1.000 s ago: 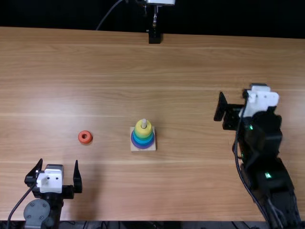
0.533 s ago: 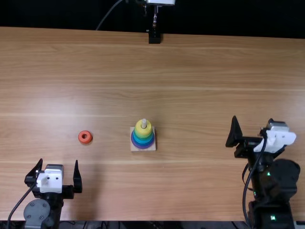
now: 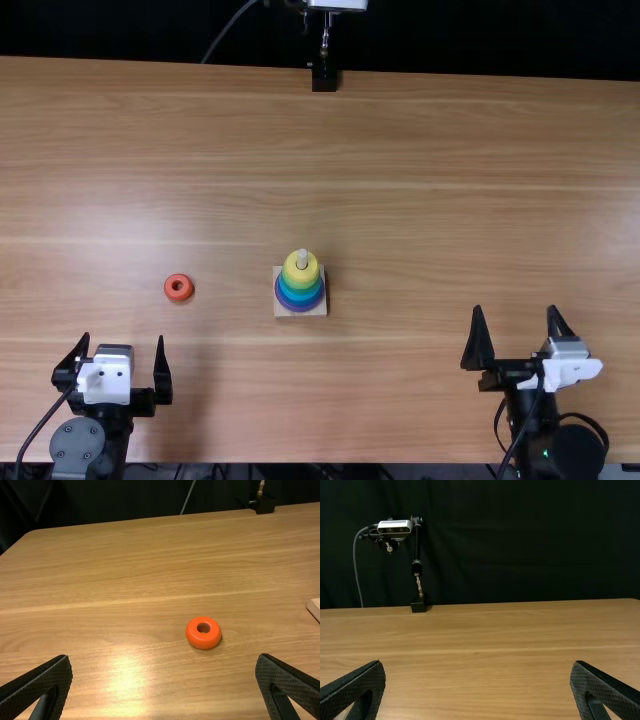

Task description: Build the Hanoi tower: stack the rings onto the peg from bottom to top in this color order: purple, dark blue, light blue, dark green, light green, yellow, orange.

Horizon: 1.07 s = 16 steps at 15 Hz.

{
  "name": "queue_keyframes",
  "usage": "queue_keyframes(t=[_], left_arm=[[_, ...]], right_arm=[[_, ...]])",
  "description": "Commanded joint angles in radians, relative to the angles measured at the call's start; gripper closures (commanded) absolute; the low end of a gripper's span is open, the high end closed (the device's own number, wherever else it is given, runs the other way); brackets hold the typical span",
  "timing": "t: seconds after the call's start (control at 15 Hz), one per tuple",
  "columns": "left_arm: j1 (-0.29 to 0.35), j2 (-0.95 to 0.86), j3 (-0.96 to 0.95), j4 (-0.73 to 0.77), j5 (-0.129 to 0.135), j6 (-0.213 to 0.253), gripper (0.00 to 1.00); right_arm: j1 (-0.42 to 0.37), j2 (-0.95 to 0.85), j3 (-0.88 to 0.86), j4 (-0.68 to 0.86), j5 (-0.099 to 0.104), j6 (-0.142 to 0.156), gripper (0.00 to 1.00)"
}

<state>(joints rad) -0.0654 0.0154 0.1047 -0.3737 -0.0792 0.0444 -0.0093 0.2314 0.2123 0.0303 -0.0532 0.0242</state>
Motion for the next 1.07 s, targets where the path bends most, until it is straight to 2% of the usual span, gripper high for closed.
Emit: queue_keyframes(t=[0.0,0.27,0.4,0.73,1.0], left_arm=[[-0.001,-0.015,-0.105,-0.077,-0.009,-0.008,0.00],[-0.001,-0.015,-0.105,-0.077,-0.009,-0.008,0.00],[-0.001,-0.015,-0.105,-0.077,-0.009,-0.008,0.00],[-0.001,-0.015,-0.105,-0.077,-0.009,-0.008,0.00],[-0.001,-0.015,-0.105,-0.077,-0.009,-0.008,0.00]], right_arm=[[-0.012,-0.046,-0.048,-0.015,-0.013,0.000,0.00],[-0.020,-0.190,-0.157,-0.022,-0.004,0.003,0.00],[-0.024,-0.231,-0.192,-0.024,-0.004,-0.004,0.00],[-0.024,-0.231,-0.197,-0.101,-0.004,-0.006,0.00],[-0.024,-0.231,-0.197,-0.245,-0.002,-0.009,0.00]])
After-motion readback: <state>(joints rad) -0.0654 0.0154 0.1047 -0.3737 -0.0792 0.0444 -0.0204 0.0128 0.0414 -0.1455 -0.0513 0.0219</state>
